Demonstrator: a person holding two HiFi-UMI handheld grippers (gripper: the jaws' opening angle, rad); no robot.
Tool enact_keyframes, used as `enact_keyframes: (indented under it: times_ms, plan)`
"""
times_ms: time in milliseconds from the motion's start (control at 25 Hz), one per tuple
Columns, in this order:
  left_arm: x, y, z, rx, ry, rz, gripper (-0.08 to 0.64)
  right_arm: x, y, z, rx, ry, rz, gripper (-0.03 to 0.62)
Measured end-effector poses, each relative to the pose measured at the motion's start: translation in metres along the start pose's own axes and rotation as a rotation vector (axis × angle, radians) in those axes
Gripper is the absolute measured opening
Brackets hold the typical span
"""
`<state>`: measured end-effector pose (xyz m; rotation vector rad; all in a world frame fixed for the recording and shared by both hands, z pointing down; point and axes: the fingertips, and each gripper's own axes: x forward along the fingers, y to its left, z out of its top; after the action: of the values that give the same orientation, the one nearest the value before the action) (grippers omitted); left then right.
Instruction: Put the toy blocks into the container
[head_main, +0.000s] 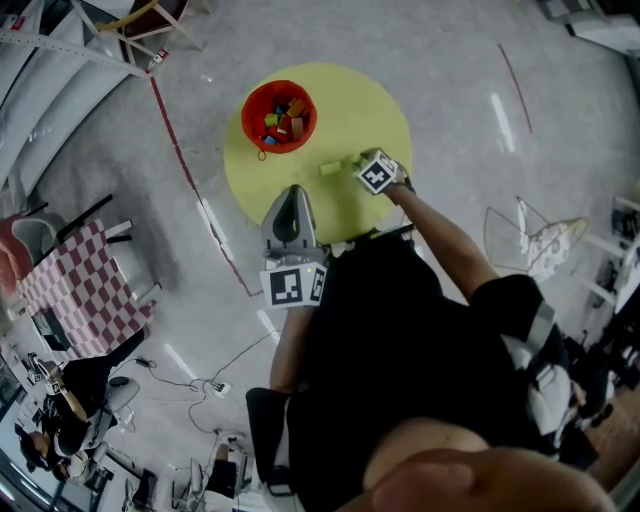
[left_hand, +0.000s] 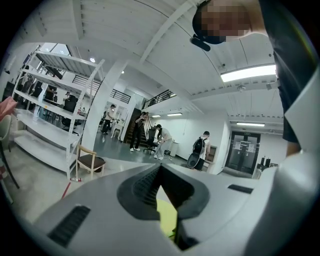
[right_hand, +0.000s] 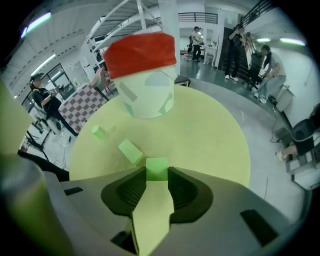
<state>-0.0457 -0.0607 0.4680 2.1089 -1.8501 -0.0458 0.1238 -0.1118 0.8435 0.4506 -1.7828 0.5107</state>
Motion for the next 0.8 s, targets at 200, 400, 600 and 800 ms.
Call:
enact_keyframes:
  times_ms: [200,400,600,800]
  plan:
    - [-0.008,0.008,0.005,0.007,-0.013,0.012,-0.015,-0.050,0.013,0.050,0.010,-0.199,0.015,0.132]
    - [-0.015,0.012,0.012,0.000,-0.037,0.017,-0.015,-0.123,0.034,0.120,-0.001,-0.499,0.020,0.132]
    - [-0.022,0.019,0.017,0.025,-0.050,0.013,-0.015,-0.180,0.060,0.188,-0.036,-0.747,0.024,0.132]
    - [-0.029,0.025,0.018,0.023,-0.057,0.024,-0.015,-0.181,0.074,0.228,-0.072,-0.781,0.023,0.132]
